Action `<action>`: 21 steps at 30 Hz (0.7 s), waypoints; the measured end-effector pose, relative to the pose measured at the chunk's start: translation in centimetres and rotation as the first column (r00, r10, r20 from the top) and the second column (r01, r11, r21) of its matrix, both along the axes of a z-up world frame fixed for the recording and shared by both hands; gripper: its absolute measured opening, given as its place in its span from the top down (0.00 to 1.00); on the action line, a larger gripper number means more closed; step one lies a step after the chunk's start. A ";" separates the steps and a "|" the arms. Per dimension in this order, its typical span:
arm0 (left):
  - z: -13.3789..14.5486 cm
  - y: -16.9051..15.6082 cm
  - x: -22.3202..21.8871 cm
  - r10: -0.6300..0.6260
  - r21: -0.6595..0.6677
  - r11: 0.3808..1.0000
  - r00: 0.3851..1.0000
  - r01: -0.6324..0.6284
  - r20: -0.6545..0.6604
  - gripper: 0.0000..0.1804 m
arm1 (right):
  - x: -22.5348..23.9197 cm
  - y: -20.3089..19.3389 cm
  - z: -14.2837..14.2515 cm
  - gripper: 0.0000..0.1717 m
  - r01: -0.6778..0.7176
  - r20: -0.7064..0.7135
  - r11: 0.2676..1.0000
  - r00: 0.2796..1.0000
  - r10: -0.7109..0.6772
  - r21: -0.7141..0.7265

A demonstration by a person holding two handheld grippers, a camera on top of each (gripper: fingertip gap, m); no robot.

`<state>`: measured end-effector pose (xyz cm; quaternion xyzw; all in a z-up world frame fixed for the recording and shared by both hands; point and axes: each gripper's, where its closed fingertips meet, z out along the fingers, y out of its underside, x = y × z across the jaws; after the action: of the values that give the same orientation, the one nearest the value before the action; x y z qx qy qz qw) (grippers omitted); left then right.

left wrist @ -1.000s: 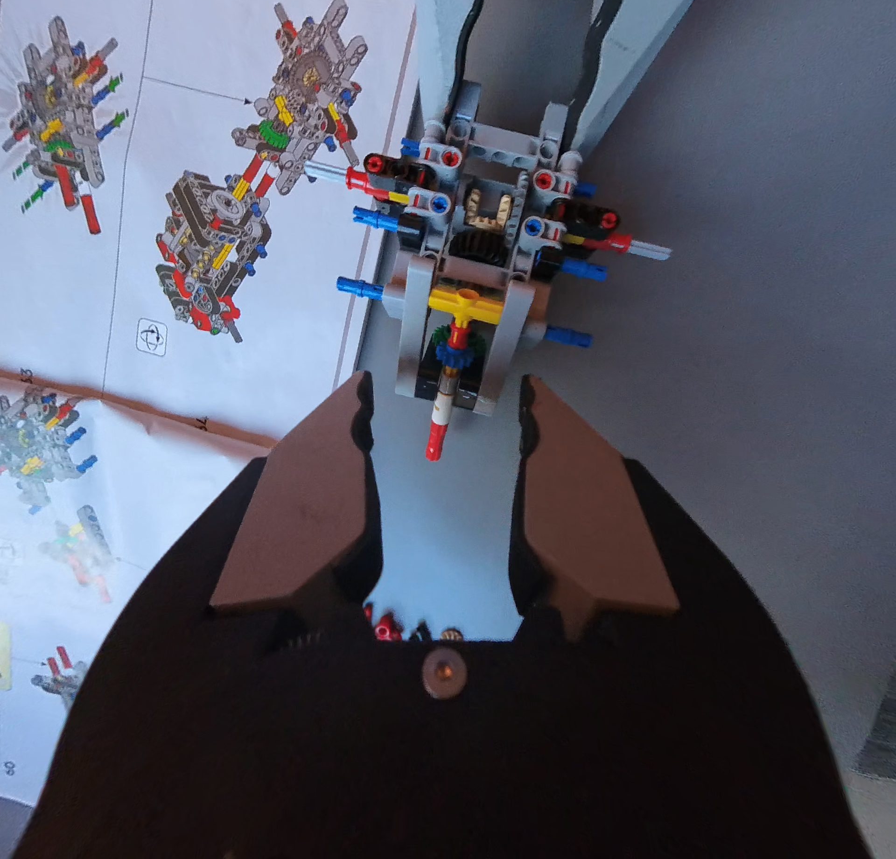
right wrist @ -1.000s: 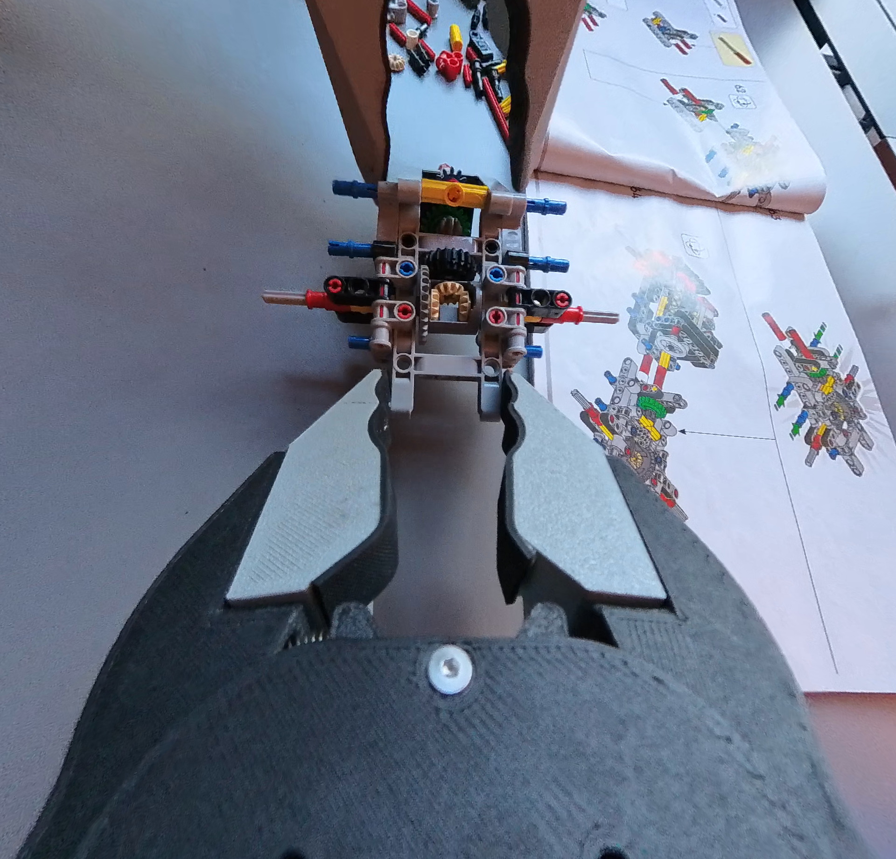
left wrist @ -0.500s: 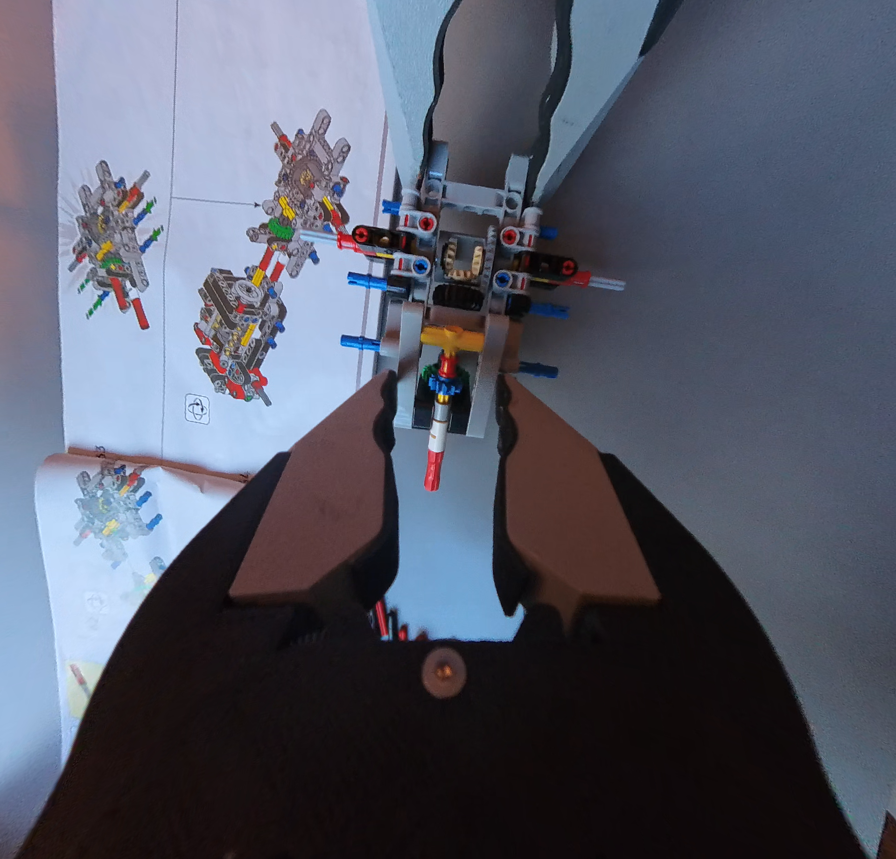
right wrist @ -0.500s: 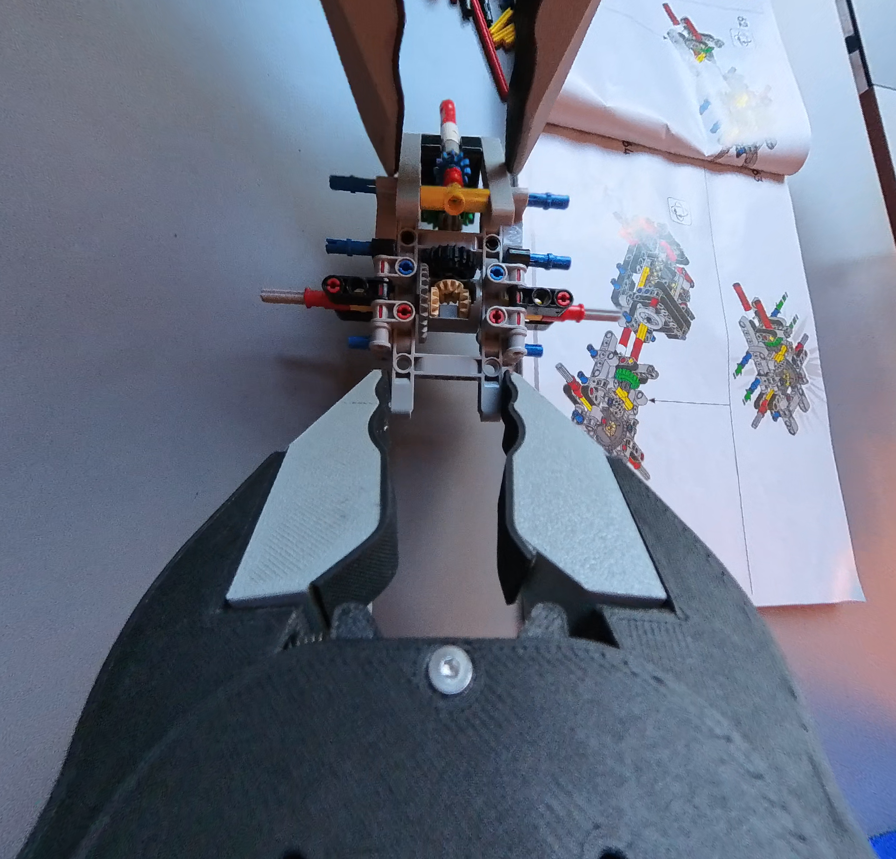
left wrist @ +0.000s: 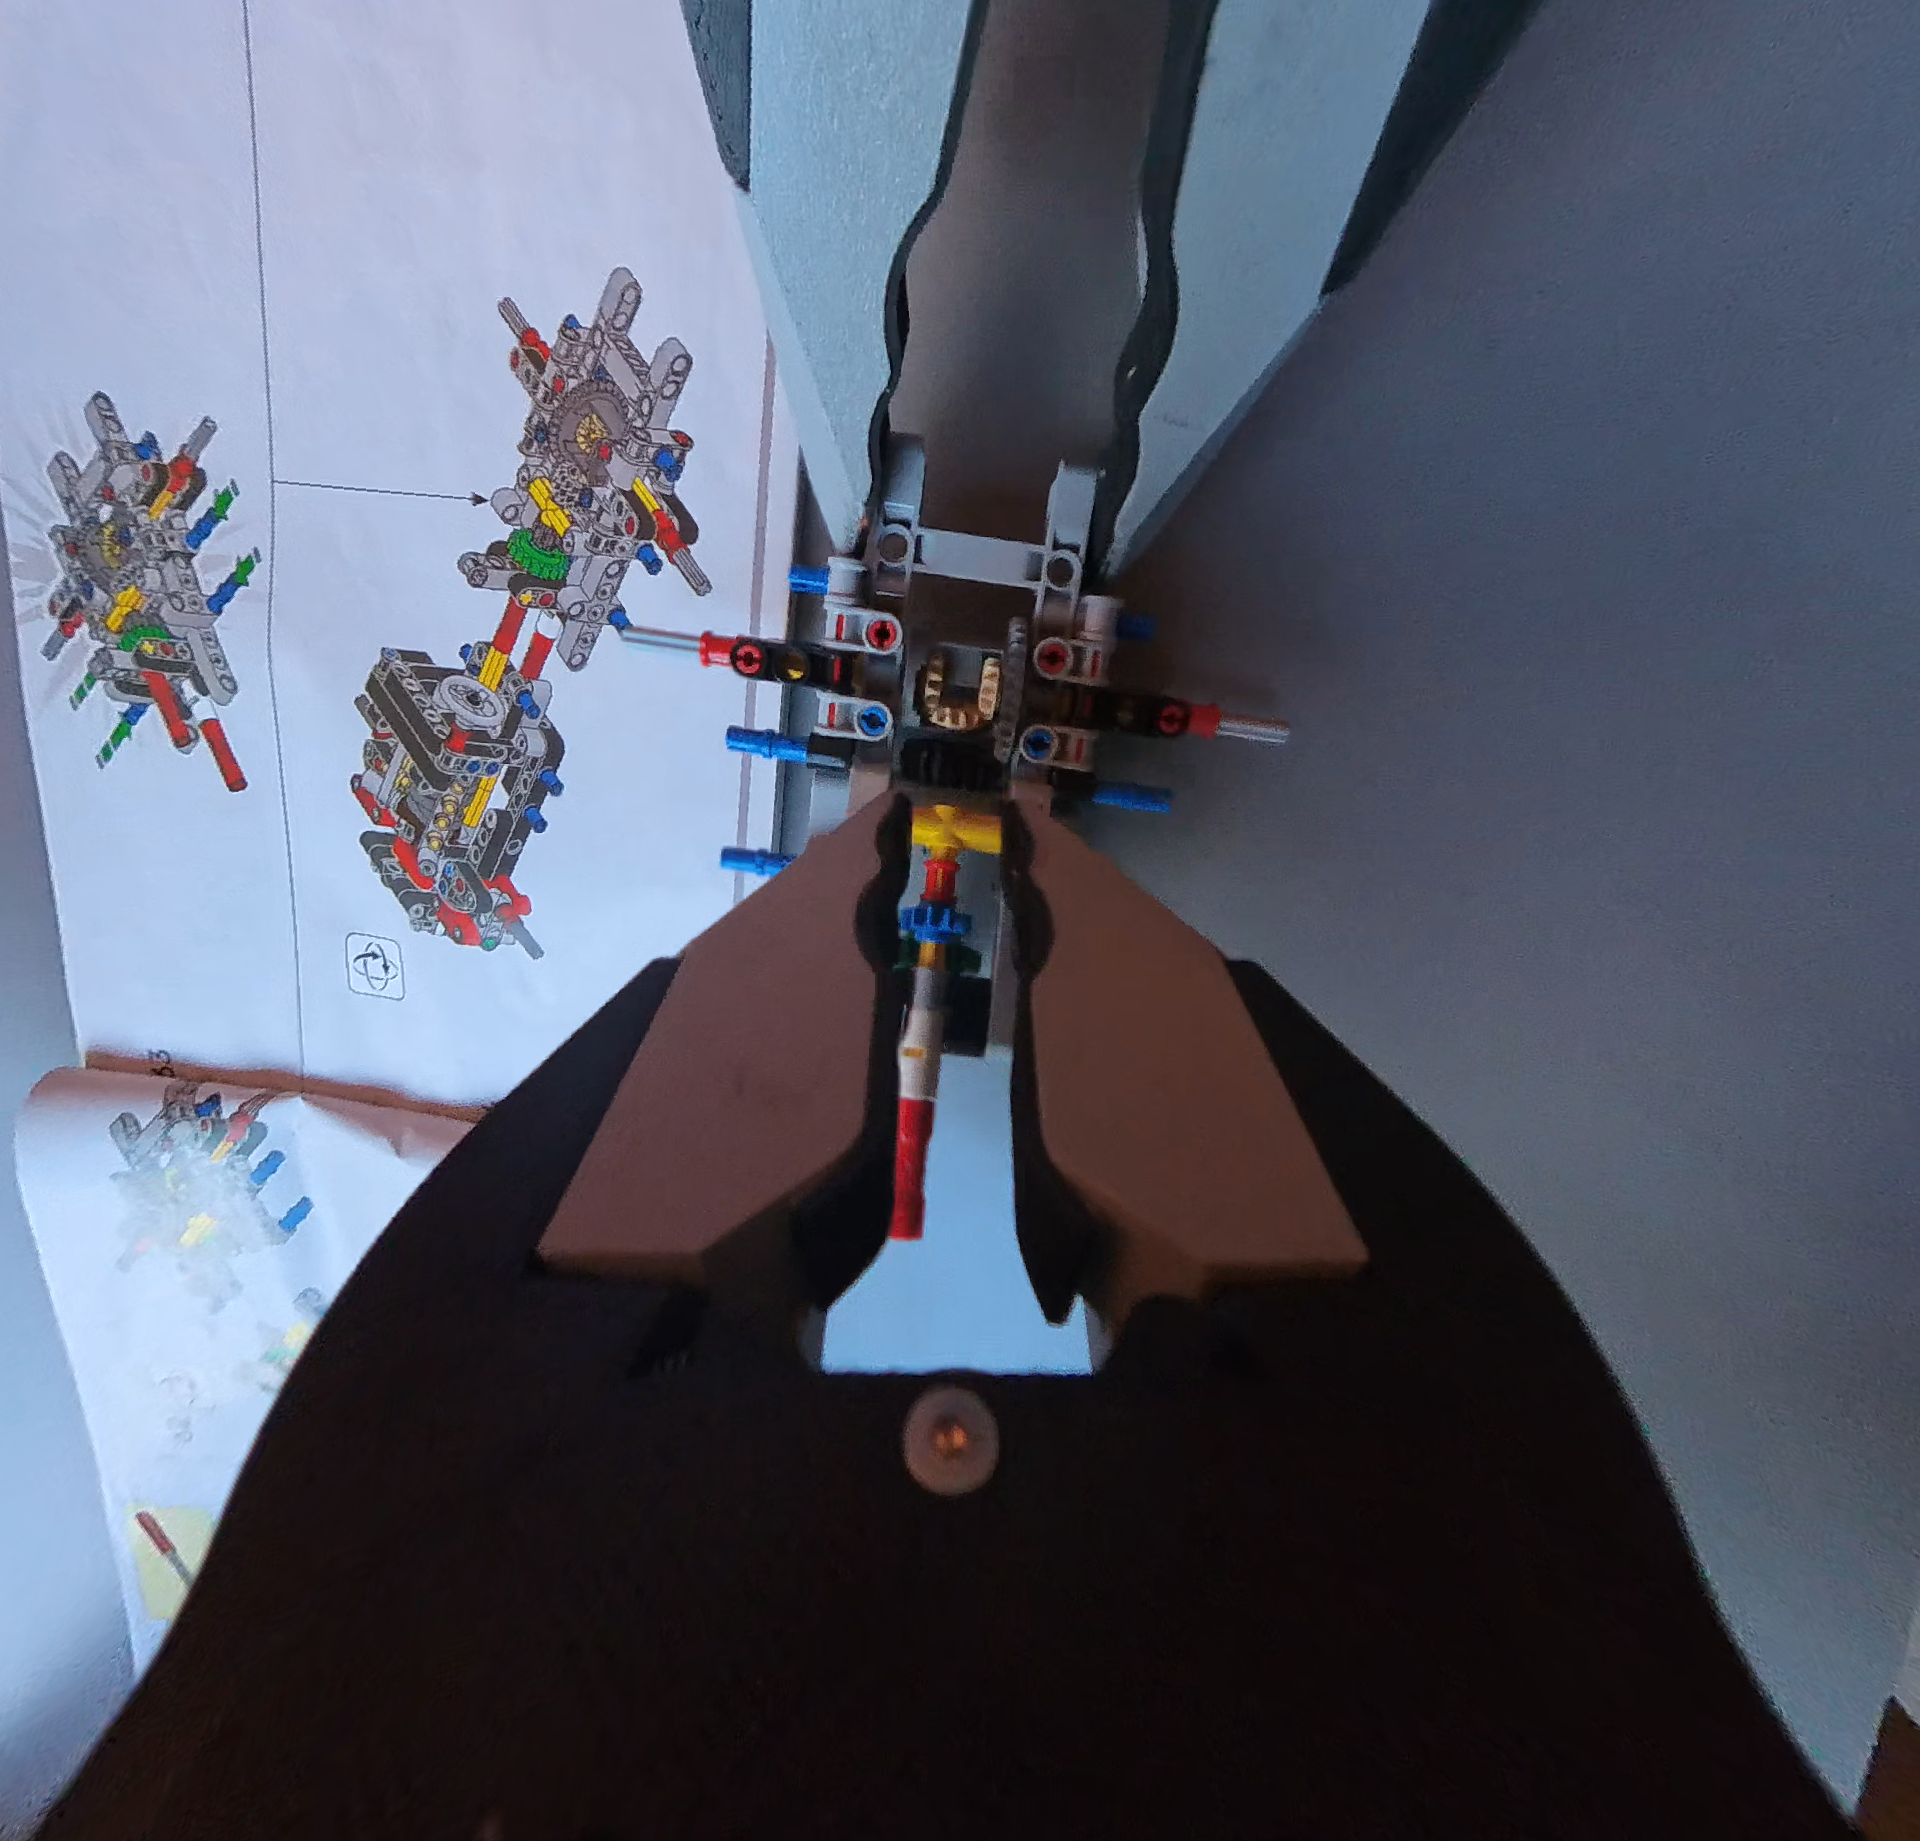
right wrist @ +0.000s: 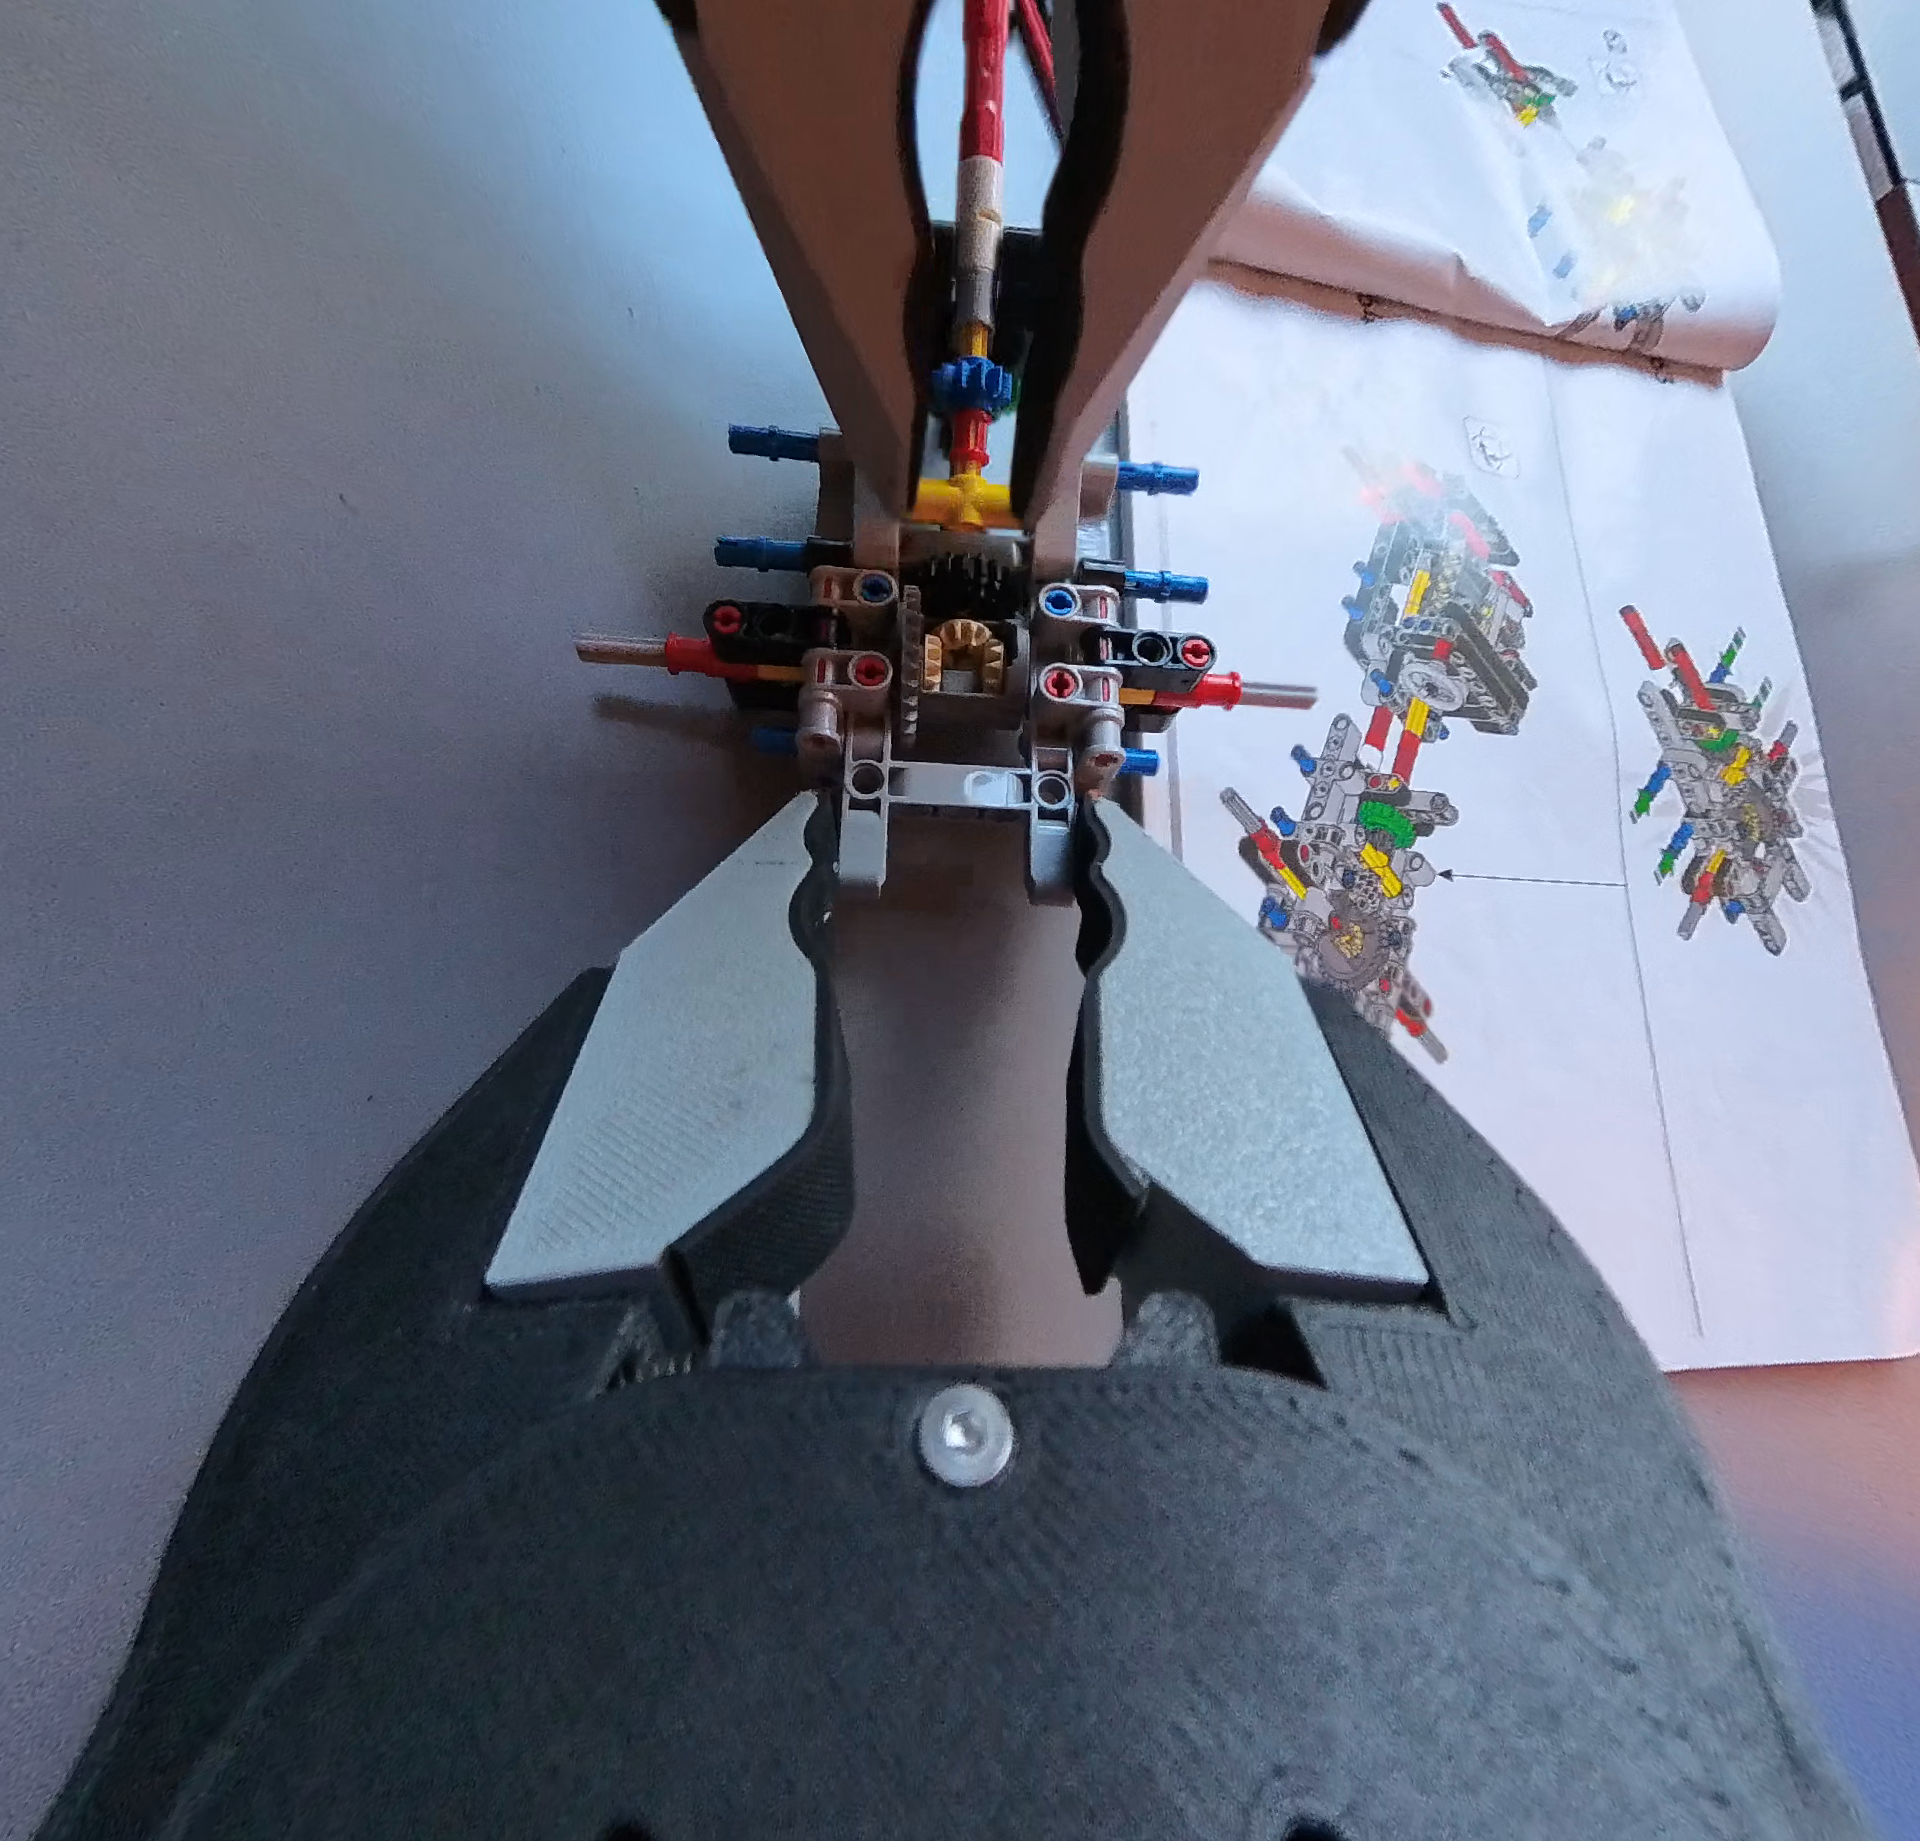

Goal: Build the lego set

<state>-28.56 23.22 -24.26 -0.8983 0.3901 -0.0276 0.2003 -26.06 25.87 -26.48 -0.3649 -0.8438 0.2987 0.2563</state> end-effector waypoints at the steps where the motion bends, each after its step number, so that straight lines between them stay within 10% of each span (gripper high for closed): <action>1: 0.4 0.0 -0.1 0.008 0.015 1.000 1.000 -0.008 0.015 0.93 | 0.0 0.1 0.0 0.75 0.001 -0.002 1.000 1.000 -0.001 -0.008; 7: 2.0 -1.2 -2.8 0.117 0.057 0.991 0.991 -0.121 0.067 0.71 | -0.1 0.1 0.3 0.75 -0.003 -0.011 0.996 1.000 0.002 -0.085; 21: -0.5 -1.6 -3.5 0.056 0.014 0.998 0.998 -0.056 -0.019 0.77 | -0.6 -0.1 0.6 0.75 -0.011 -0.048 0.995 0.999 0.006 -0.101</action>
<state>-32.08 21.67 -24.71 -0.9077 0.3669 -0.0107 0.2031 -26.65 25.73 -25.87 -0.3667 -0.8227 0.3509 0.2561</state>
